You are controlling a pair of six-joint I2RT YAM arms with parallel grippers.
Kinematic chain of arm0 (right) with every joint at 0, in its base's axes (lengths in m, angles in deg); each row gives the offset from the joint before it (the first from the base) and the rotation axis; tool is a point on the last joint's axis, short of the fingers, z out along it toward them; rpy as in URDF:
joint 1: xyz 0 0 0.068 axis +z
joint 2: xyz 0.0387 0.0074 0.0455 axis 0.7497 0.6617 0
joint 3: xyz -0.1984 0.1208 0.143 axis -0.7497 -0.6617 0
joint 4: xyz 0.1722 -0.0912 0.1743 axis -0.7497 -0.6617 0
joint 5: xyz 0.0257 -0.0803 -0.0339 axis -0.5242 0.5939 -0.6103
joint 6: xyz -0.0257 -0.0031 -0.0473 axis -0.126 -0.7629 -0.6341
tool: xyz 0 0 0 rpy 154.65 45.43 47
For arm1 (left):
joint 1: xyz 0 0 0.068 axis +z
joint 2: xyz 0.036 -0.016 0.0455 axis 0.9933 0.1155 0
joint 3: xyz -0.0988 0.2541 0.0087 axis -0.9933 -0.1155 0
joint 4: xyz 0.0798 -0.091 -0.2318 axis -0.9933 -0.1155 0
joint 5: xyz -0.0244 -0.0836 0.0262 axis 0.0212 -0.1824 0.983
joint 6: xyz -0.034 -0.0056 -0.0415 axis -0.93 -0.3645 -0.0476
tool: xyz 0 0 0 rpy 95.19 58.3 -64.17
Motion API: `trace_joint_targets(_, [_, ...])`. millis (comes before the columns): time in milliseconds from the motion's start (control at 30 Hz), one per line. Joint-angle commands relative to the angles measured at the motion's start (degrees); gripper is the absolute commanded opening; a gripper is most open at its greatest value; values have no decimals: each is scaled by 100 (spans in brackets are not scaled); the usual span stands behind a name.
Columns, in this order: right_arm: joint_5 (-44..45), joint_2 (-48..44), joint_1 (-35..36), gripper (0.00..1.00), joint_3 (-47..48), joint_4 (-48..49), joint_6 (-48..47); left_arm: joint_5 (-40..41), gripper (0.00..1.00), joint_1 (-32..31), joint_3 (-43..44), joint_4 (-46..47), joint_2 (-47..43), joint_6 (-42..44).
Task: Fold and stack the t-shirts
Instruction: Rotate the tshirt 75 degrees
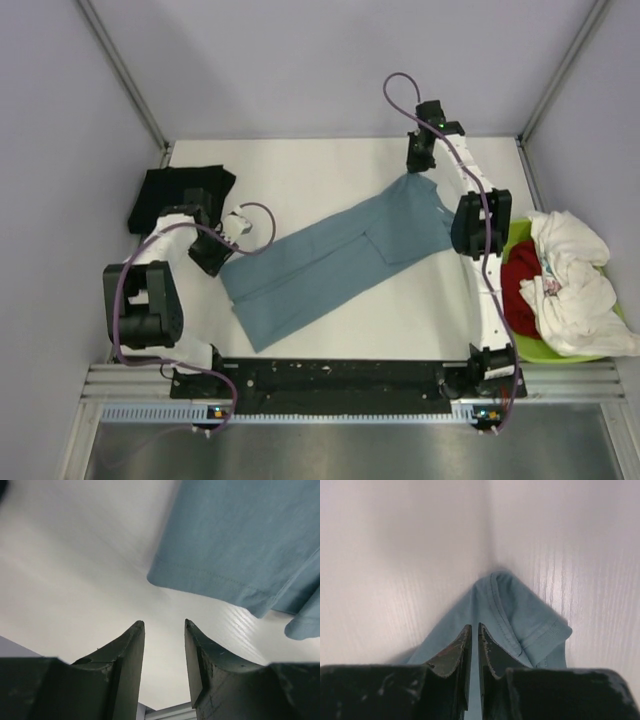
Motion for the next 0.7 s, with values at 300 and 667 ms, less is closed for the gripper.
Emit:
trace_joint_targets(300, [762,-2678,-55,0,-3366,173,-319,193,39,-662,676,769,876,-636])
trace_joint_targets(667, [262,-1178,-345,0,-2940,-169,86,1303,36,-1392,-993,1000,763,172])
